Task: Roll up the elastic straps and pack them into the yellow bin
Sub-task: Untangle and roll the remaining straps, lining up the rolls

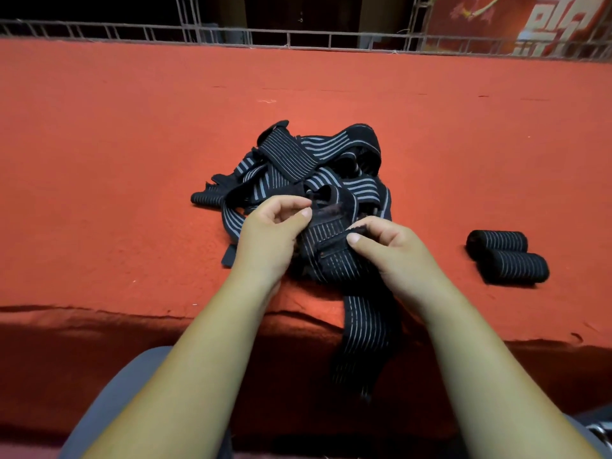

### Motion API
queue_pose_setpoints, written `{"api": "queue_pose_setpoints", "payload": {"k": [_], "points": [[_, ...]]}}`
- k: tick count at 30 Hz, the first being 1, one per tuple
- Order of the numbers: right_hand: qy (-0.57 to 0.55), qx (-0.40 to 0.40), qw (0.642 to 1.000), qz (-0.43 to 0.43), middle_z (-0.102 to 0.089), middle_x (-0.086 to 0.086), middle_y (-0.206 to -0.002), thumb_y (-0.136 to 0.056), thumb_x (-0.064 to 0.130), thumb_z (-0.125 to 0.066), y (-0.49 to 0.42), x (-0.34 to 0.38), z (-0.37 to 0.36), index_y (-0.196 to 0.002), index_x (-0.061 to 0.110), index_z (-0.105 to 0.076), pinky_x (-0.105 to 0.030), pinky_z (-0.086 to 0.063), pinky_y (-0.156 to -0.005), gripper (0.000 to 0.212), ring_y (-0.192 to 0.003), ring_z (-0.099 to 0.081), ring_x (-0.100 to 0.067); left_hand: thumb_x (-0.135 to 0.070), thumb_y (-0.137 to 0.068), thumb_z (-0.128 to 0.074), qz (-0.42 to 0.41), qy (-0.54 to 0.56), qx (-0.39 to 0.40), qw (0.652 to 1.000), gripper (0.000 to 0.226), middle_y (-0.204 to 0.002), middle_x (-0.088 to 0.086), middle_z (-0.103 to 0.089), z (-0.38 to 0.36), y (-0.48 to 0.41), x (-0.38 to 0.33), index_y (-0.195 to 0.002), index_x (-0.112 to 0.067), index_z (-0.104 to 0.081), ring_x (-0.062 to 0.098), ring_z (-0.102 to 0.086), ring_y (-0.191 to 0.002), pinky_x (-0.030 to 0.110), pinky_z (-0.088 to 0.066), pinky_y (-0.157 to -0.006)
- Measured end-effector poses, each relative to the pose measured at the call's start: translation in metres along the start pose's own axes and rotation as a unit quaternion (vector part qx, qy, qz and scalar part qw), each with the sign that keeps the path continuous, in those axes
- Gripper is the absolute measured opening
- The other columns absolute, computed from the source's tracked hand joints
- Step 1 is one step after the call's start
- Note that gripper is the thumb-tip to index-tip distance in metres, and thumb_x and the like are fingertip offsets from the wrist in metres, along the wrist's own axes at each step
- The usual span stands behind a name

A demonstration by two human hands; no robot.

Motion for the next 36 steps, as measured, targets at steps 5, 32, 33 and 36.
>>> {"api": "queue_pose_setpoints", "payload": {"k": [5,32,33,36], "points": [[0.024,0.005,0.999,0.022,-0.077,-0.009,-0.111,-0.105,0.018,-0.067,0.003,0.006,-0.005,-0.105,0.016,-0.077,-0.060,-0.053,-0.107,0.010,-0.107,-0.074,-0.025,-0.012,-0.095,-0.080,0.024,0.042,-0.035,0.998,0.011,-0.086,-0.003,-0.076,0.004,0.002,0.002,-0.102,-0.020,-0.077,0.015,-0.072,-0.078,0.031,-0.055,-0.064],[-0.076,-0.104,0.991,0.024,-0.082,-0.012,-0.108,-0.106,0.024,-0.070,0.010,0.017,0.017,-0.108,0.017,-0.081,-0.061,-0.059,-0.101,0.014,-0.105,-0.079,-0.033,-0.014,-0.098,-0.079,-0.014,0.047,0.135,0.990,0.012,-0.100,0.004,-0.080,-0.033,0.027,-0.026,-0.094,-0.025,-0.082,0.018,-0.074,-0.097,0.047,-0.060,-0.098],[-0.073,-0.105,0.991,0.027,-0.082,-0.013,-0.107,-0.107,0.025,-0.070,0.009,0.017,0.017,-0.107,0.017,-0.081,-0.062,-0.059,-0.100,0.014,-0.101,-0.078,-0.030,-0.014,-0.098,-0.078,-0.017,0.042,0.139,0.989,0.013,-0.100,0.004,-0.080,-0.034,0.028,-0.028,-0.094,-0.026,-0.082,0.018,-0.074,-0.096,0.046,-0.060,-0.096],[-0.061,-0.104,0.992,0.034,-0.080,-0.015,-0.107,-0.106,0.029,-0.069,0.008,0.017,0.015,-0.106,0.017,-0.078,-0.065,-0.057,-0.099,0.015,-0.096,-0.074,-0.025,-0.014,-0.098,-0.078,-0.032,0.045,0.150,0.987,0.012,-0.100,0.005,-0.080,-0.035,0.028,-0.030,-0.096,-0.024,-0.083,0.019,-0.073,-0.096,0.044,-0.058,-0.094]]}}
Point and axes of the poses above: each hand's wrist, its own y-axis away from the middle knuckle, its own z-axis out of the back of the hand, x = y × z, the point moved 8 cm from there along -y, towards the middle knuckle
